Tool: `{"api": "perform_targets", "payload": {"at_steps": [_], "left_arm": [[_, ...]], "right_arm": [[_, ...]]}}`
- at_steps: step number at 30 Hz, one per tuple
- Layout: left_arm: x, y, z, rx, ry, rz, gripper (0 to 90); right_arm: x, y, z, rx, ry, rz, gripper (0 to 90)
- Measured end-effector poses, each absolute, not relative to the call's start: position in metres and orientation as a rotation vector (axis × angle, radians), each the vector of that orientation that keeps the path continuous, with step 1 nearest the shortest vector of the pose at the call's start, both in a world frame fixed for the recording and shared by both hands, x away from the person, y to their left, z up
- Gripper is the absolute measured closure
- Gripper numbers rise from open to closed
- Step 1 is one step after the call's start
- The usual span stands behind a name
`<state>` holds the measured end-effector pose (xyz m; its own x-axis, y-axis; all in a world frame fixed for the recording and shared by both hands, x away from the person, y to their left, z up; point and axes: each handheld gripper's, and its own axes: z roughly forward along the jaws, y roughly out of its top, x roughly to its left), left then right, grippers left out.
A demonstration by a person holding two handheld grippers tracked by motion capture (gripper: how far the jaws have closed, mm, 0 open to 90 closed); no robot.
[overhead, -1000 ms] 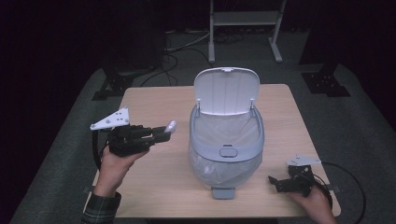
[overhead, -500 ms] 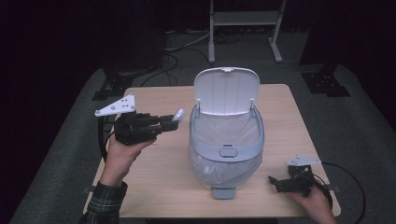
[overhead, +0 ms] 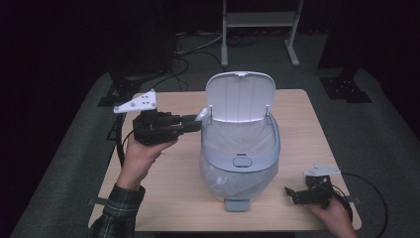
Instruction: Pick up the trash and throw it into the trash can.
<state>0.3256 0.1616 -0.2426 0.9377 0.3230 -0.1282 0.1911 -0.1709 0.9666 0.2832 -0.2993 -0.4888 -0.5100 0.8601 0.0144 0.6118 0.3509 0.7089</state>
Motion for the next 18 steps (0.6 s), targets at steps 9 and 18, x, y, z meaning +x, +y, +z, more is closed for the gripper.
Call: {"api": "perform_targets", "payload": {"at_steps": [9,18], "left_arm": [[0.331,0.141,-0.237,1.763,0.369,0.122,73.7],[0.339,0.122,-0.238,1.759,0.355,0.102,73.7]], "right_arm": [[0.283,-0.299,-0.489,1.295,2.258,0.95,0.0],[0.283,-0.299,-0.489,1.296,2.258,0.949,0.0]]}}
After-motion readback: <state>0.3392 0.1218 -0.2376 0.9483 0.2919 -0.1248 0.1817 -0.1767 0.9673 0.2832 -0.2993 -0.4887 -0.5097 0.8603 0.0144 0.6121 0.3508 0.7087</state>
